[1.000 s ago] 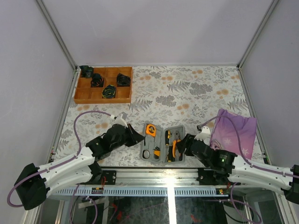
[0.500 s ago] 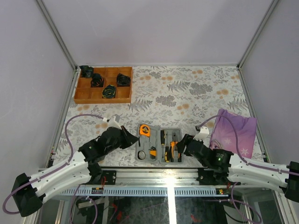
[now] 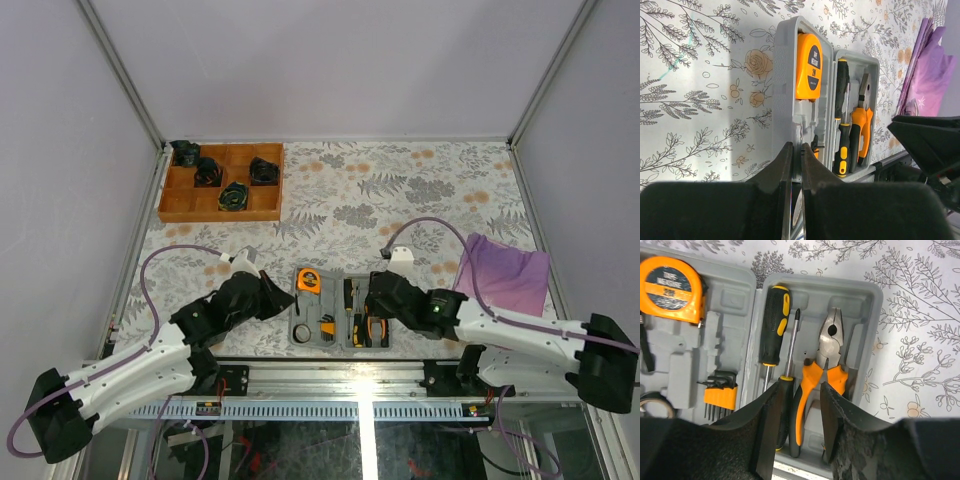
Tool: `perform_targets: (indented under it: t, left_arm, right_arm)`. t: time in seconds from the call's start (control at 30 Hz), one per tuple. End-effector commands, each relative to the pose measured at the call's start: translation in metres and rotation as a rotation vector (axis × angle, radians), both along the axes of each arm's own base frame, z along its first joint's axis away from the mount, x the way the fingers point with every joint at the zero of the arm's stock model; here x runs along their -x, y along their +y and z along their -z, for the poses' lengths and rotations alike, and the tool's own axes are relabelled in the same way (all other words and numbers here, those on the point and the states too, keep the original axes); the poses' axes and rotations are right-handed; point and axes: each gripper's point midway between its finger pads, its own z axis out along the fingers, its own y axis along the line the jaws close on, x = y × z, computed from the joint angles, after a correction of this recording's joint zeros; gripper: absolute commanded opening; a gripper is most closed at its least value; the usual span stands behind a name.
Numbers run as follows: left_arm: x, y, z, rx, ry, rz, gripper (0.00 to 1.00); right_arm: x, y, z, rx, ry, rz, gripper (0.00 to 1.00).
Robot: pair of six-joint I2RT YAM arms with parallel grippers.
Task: Sort the tools into containers
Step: Adjust the pliers in the storage box.
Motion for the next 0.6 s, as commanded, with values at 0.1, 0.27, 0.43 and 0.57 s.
perform_targets:
  t: [0.1, 0.27, 0.43, 0.57]
  left_arm:
    - [-0.008, -0.004, -0.013, 0.026, -0.045, -0.011, 0.0]
    - [-0.007, -0.004, -0.011, 0.025, -0.041, -0.006, 0.0]
    - [-0.008, -0.004, -0.011, 0.024, -0.042, -0.009, 0.0]
    - [-0.007, -0.003, -0.011, 0.022, -0.04, -0.011, 0.0]
  right_arm:
    - [-0.011, 0.008, 0.006, 0.083, 0.081, -0.055, 0.41]
    - [-0.021, 0.004, 0.009, 0.135, 0.098, -0.052, 0.41]
    - [-0.018, 0.003, 0.024, 0.177, 0.155, -0.076, 0.44]
    - [-0.014, -0.001, 0.038, 0.221, 0.204, -0.082, 0.44]
